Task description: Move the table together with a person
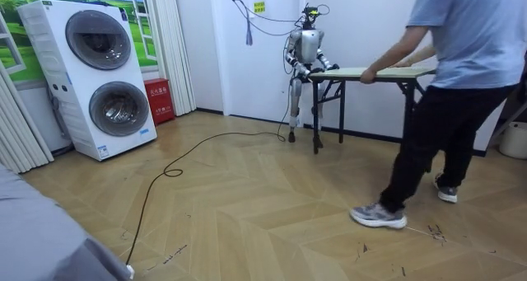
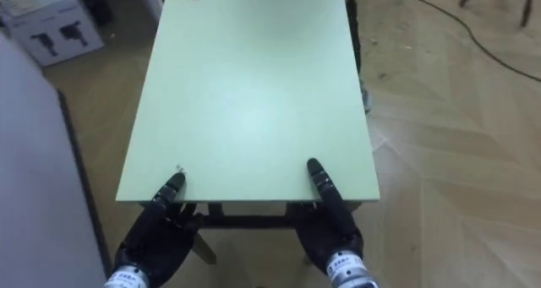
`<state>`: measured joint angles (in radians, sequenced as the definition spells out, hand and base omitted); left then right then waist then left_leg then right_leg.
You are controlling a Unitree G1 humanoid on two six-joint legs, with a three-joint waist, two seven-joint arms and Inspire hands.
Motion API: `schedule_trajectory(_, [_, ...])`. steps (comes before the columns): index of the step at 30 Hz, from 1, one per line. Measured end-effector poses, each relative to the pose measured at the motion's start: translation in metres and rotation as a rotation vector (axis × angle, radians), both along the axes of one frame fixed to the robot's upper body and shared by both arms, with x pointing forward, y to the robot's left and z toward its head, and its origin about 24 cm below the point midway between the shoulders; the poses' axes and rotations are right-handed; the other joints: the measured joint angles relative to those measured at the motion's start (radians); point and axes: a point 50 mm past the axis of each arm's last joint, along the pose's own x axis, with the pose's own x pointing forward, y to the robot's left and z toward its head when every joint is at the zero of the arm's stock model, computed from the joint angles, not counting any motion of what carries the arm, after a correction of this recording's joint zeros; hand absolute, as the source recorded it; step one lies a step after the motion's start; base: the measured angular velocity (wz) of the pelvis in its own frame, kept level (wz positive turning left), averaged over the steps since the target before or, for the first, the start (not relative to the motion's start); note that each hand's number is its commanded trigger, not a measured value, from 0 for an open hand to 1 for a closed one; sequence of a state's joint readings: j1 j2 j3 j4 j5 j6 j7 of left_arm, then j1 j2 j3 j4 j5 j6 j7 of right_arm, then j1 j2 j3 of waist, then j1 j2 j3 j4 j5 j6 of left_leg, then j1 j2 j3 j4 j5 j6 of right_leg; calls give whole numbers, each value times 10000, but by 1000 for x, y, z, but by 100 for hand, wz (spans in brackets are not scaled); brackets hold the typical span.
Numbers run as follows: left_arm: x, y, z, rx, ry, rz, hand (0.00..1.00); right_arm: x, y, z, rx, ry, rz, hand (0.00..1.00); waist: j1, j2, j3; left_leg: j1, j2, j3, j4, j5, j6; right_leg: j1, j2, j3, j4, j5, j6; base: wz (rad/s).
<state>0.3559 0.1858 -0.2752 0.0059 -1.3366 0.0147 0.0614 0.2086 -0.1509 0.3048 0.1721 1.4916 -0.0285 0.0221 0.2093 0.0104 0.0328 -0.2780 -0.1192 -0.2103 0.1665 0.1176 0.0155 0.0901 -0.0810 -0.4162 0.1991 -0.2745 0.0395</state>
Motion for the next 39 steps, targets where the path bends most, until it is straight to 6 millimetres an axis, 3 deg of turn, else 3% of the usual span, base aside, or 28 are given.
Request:
schedule_trajectory(2, [1, 2, 1, 31, -67, 102, 100, 2, 3, 1, -11, -103, 53, 100, 329, -80, -44, -136, -2, -198, -7, 54, -34, -11, 101, -172, -129, 49, -47, 24])
schedule_trajectory(6, [3, 3, 3, 53, -228, 299, 100, 7, 7, 3, -2, -238, 115, 100, 468, -60, -57, -377, -165, -695, 201, 98, -76, -6, 276, -237, -129, 20, -102, 41])
schedule_trajectory(8, [5, 4, 4, 89, -291, 311, 100, 8, 8, 3, 73, -238, 75, 100, 464, 1, -77, -471, -318, -1180, 184, 258, -156, -12, 435, -230, -136, -14, -209, 69])
schedule_trajectory(9, [7, 3, 5, 156, -363, 263, 100, 7, 7, 3, 127, -210, 5, 100, 387, 95, -99, -425, -397, -1695, -150, 507, -319, -92, 682, -205, -175, 47, -417, 101])
schedule_trajectory(10, [11, 2, 7, 183, -461, 228, 100, 8, 6, 4, 234, -239, -115, 100, 303, 181, -151, -359, -326, -2080, -865, 1010, -799, -316, 1012, -193, -354, 198, -701, 132])
schedule_trajectory(11, [14, 0, 9, 117, -528, 249, 100, 10, 4, 5, 269, -304, -166, 100, -72, 208, -145, -616, -175, -1481, -887, 1176, -1212, -396, 830, -735, -445, 301, -851, 109])
schedule_trajectory(12, [14, 1, 8, 106, -517, 355, 100, 11, 7, 5, 301, -296, -116, 100, -193, 172, -112, -931, 18, -222, -75, 599, -733, -402, 711, -1108, -413, 311, -845, 82])
schedule_trajectory(13, [10, 7, 6, 131, -463, 527, 100, 12, 14, 3, 351, -223, 18, 100, -341, 6, -135, -1228, 618, 2149, 1637, -799, -56, -322, 543, -1553, -463, 336, -788, 49])
schedule_trajectory(14, [7, 10, 5, 79, -372, 590, 100, 11, 16, 2, 267, -229, 140, 100, -382, -30, -132, -1176, 1350, 3458, 2734, -1884, -6, -211, 429, -2035, -457, 330, -702, 45])
schedule_trajectory(15, [6, 10, 4, 55, -304, 593, 100, 11, 17, 2, 258, -223, 168, 100, -423, -6, -128, -1125, 1707, 3807, 3119, -2288, -8, -199, 408, -2255, -410, 299, -643, 58])
schedule_trajectory(16, [4, 9, 2, 59, -218, 537, 100, 9, 16, 1, 239, -168, 159, 100, -537, 75, -105, -1023, 2257, 4100, 3642, -2859, 64, -223, 364, -2558, -148, 188, -506, 69])
schedule_trajectory(17, [3, 7, 2, 42, -158, 491, 100, 9, 14, 1, 216, -121, 153, 100, -612, 153, -45, -979, 2402, 4290, 3763, -3121, 175, -263, 211, -2719, 332, -47, -320, 65])
schedule_trajectory(18, [3, 7, 1, 32, -123, 487, 100, 8, 13, 0, 180, -89, 169, 100, -627, 160, -35, -943, 2310, 4307, 3649, -3156, 294, -278, 140, -2667, 498, -132, -224, 56])
schedule_trajectory(21, [3, 2, 0, -159, 122, 526, 100, 9, 7, 1, -66, 4, 163, 100, -870, 101, -56, -504, 1438, 4138, 2494, -2695, 705, -501, -220, -1674, 530, -76, -2, 41])
schedule_trajectory(22, [2, 0, -1, -225, 171, 489, 100, 9, 5, 1, -141, 24, 166, 100, -840, 112, -61, -320, 1236, 4128, 2159, -2566, 783, -486, -350, -1596, 565, -11, 83, 27])
schedule_trajectory(24, [1, -1, -2, -261, 261, 426, 100, 8, 3, 1, -219, 67, 167, 100, -787, 122, -55, -99, 1054, 4128, 1812, -2425, 879, -409, -495, -1578, 575, 92, 140, 17])
schedule_trajectory(26, [1, -2, -3, -269, 334, 378, 100, 8, 1, 0, -312, 84, 171, 100, -842, 130, -60, 25, 838, 3997, 1606, -2367, 960, -337, -581, -1160, 586, 108, 155, 26])
schedule_trajectory(28, [1, -3, -4, -291, 353, 356, 100, 8, 1, 0, -290, 85, 165, 100, -929, 134, -59, 83, 720, 3855, 1490, -2328, 1011, -396, -651, -762, 798, 85, 194, 27])
schedule_trajectory(30, [1, -4, -4, -317, 369, 359, 100, 7, -1, 0, -324, 110, 147, 100, -1008, 151, -62, 154, 667, 3695, 1406, -2310, 1028, -598, -725, -128, 972, -32, 370, 20])
schedule_trajectory(32, [-1, -7, -6, -381, 475, 241, 100, 6, -3, 0, -398, 120, 168, 100, -1050, 207, -51, 193, 646, 3555, 1399, -2309, 1023, -1311, -807, 648, 874, 11, 379, 18])
schedule_trajectory(33, [-2, -8, -7, -403, 539, 244, 100, 5, -5, -1, -433, 167, 140, 100, -1116, 267, -57, 222, 632, 3444, 1408, -2303, 1007, -1480, -847, 702, 1034, 87, 286, 47])
schedule_trajectory(34, [-3, -9, -9, -408, 657, 215, 100, 2, -7, -3, -477, 273, 85, 100, -1314, 297, -66, 331, 538, 3322, 1366, -2289, 983, -1589, -931, 651, 1422, 139, 305, 46])
schedule_trajectory(37, [-6, -11, -15, -412, 763, 79, 100, -3, -9, -5, -498, 408, 51, 100, -1411, 348, -68, 554, 503, 3435, 1220, -2289, 977, -1415, -987, 534, 1880, 117, 338, 25])
schedule_trajectory(39, [-9, -11, -19, -342, 820, -5, 100, -8, -11, -8, -613, 563, 24, 100, -1489, 330, -65, 759, 438, 3284, 1123, -2281, 993, -1202, -1003, 638, 1847, 115, 340, 23])
